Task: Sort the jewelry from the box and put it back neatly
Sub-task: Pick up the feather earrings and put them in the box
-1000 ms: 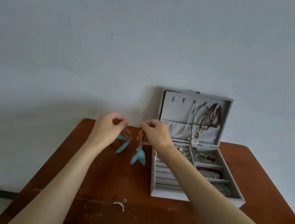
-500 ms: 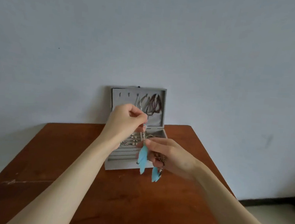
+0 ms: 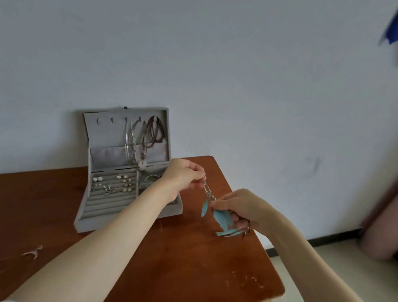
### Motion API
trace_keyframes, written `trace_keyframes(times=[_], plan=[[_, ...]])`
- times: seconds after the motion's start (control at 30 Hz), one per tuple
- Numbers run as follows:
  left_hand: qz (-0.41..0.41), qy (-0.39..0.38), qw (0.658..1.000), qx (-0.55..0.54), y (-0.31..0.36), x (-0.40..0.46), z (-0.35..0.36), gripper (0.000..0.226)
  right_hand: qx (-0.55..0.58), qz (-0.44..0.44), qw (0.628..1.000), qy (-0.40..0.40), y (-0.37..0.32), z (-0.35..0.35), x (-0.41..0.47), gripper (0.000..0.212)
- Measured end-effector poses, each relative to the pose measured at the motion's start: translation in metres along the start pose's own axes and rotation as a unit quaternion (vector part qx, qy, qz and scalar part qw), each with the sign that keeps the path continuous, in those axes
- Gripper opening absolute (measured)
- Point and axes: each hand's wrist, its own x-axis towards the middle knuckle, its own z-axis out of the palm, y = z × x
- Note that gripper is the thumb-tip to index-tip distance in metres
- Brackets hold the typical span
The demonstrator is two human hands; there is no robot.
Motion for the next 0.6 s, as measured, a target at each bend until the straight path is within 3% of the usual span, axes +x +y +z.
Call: trace_keyframes(times=[0.3, 0.5, 0.6], plan=[[-0.032, 0.012, 0.996, 0.082, -0.029, 0.052, 0.02, 0.012, -0.14, 0.083, 0.986, 0.02, 0.009, -0.018, 0.039, 0.03], [-0.01, -0.019, 0.999, 0.045, -0.03, 0.07, 0.033, 0.006, -0.113, 0.092, 0.989, 0.027, 0.017, -0.031, 0.049, 0.029], [0.038, -0.044, 0.99, 0.126, -0.033, 0.076, 0.037, 0.007, -0.105, 0.097, 0.989, 0.023, 0.019, -0.036, 0.049, 0.03]])
